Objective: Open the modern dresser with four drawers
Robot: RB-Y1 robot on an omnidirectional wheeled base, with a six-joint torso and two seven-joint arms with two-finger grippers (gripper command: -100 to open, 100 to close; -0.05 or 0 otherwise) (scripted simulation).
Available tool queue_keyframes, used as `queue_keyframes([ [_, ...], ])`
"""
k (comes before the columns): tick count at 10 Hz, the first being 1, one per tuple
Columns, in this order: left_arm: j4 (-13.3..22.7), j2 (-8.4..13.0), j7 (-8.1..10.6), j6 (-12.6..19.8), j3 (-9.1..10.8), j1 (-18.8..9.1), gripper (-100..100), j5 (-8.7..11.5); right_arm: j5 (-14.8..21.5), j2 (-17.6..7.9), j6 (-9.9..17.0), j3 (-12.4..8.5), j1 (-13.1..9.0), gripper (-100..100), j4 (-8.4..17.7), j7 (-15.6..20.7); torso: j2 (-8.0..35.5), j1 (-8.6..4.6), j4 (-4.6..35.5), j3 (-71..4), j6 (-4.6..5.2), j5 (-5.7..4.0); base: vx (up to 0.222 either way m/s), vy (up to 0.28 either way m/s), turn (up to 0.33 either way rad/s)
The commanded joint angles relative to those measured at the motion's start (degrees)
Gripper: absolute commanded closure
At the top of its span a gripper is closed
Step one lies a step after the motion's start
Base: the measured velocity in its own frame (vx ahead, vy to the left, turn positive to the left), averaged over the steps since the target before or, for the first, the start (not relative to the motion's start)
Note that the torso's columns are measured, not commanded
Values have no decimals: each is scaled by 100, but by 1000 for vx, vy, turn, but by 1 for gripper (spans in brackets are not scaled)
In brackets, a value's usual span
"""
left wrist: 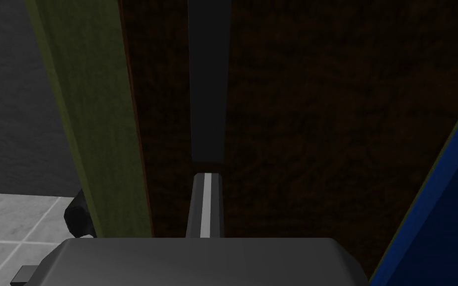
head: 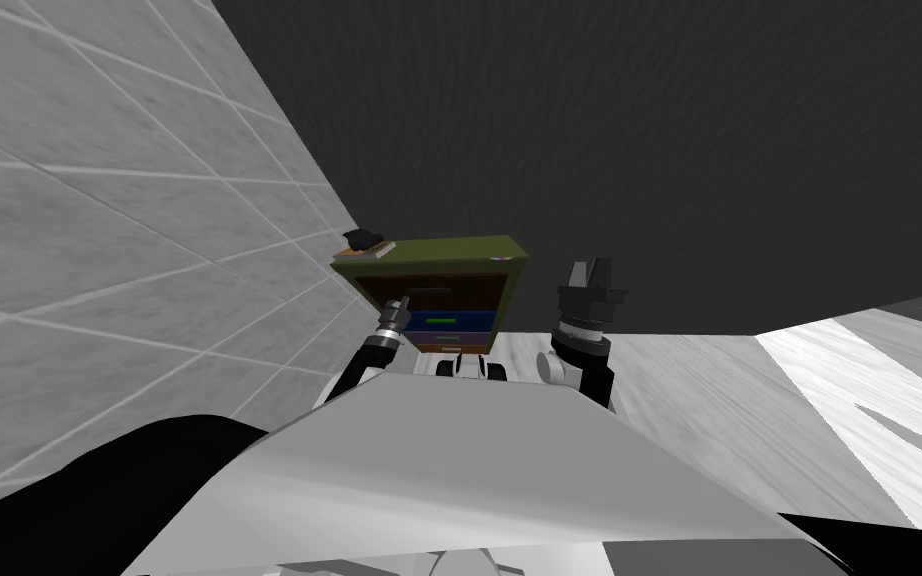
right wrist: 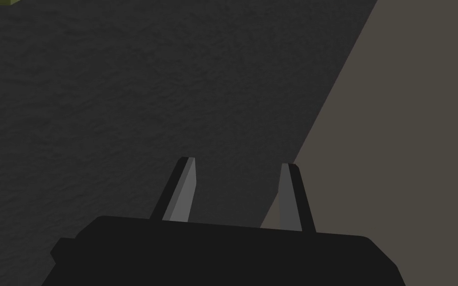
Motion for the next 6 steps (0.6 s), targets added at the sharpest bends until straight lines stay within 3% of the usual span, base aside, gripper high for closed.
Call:
queue_keyframes([
  [1, -116, 53, 25, -32, -44, 147, 100, -8, 0, 0, 0, 0, 0, 0, 0, 0, -18, 5, -3, -12, -2, 1, -223, 19, 25],
  [2, -91, 30, 12, -6, -41, 103, 100, -12, 0, 0, 0, 0, 0, 0, 0, 0, -37, 8, -8, -24, -3, 1, -104, 12, 3],
  [3, 84, 21, 6, -14, -38, 79, -100, -13, 0, 0, 0, 0, 2, 0, 0, 0, -82, 1, -20, -50, -2, 0, -6, -2, -8],
  [6, 177, -24, -15, -28, -15, -39, -100, -20, 0, -1, -1, -1, 5, 0, -1, 0, -94, -8, -25, -60, -2, -4, 119, -14, -19],
])
